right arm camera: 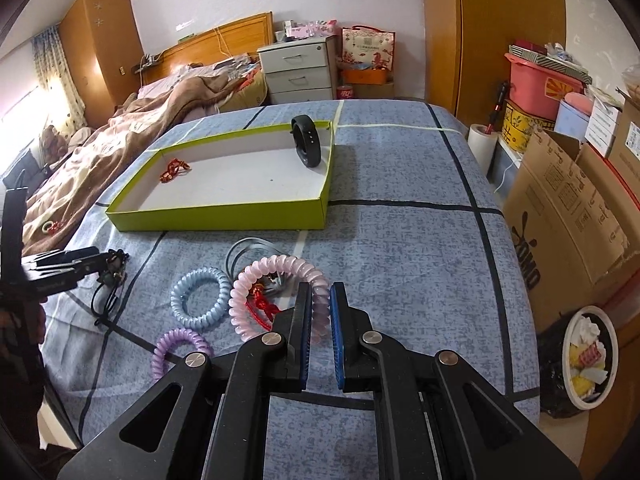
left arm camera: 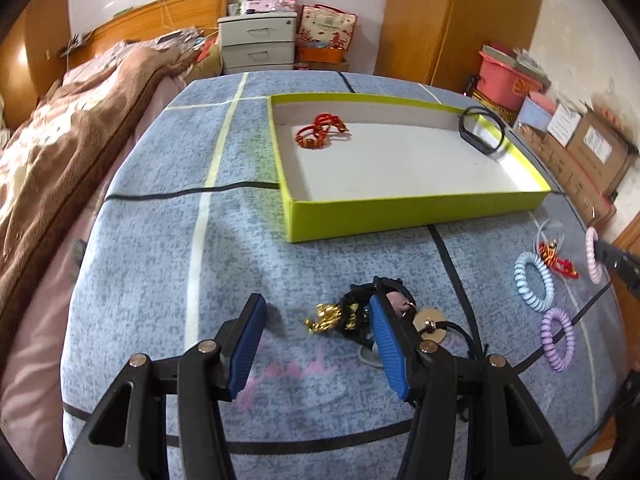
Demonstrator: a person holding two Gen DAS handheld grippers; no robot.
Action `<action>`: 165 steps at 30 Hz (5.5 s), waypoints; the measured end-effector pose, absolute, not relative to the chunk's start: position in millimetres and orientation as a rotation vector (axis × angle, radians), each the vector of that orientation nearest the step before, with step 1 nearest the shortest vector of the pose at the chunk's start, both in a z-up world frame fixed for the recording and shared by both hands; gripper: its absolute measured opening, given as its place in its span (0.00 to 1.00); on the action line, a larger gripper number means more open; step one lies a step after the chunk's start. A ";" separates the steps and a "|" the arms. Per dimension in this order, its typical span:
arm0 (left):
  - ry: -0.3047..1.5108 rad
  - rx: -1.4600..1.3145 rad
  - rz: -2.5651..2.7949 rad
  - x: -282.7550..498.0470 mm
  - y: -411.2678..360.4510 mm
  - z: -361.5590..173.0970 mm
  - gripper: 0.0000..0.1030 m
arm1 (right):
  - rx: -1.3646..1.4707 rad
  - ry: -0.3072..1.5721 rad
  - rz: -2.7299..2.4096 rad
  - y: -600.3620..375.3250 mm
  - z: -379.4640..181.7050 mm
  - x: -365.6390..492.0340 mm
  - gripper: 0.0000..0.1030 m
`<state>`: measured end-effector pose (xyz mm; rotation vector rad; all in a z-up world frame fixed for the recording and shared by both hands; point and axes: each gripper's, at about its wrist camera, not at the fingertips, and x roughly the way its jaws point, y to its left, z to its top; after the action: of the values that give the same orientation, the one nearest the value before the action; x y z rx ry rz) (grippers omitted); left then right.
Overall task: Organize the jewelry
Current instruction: 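Grasp the gold charm with the left gripper while the right gripper grasps the pink coil, then carry both items into the box lid and open both grippers, then move both tools back toward the purple coil and black hair tie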
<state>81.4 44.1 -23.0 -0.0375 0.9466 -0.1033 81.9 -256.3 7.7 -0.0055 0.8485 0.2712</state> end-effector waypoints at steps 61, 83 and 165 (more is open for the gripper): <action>0.861 -0.193 -0.247 149.0 47.8 34.5 0.22 | -0.043 0.835 0.437 -172.6 53.0 200.1 0.09; 0.956 -0.119 -0.221 201.6 32.8 -6.6 0.22 | -0.128 1.006 0.423 -120.5 -7.7 280.5 0.09; 0.860 -0.281 -0.141 22.2 79.6 -6.6 0.56 | -0.160 0.962 0.377 -191.7 -20.6 49.9 0.52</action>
<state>22.2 79.6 -6.6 -0.2809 0.8595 -0.1409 49.9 -191.7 -20.6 -0.1601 0.9622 0.3766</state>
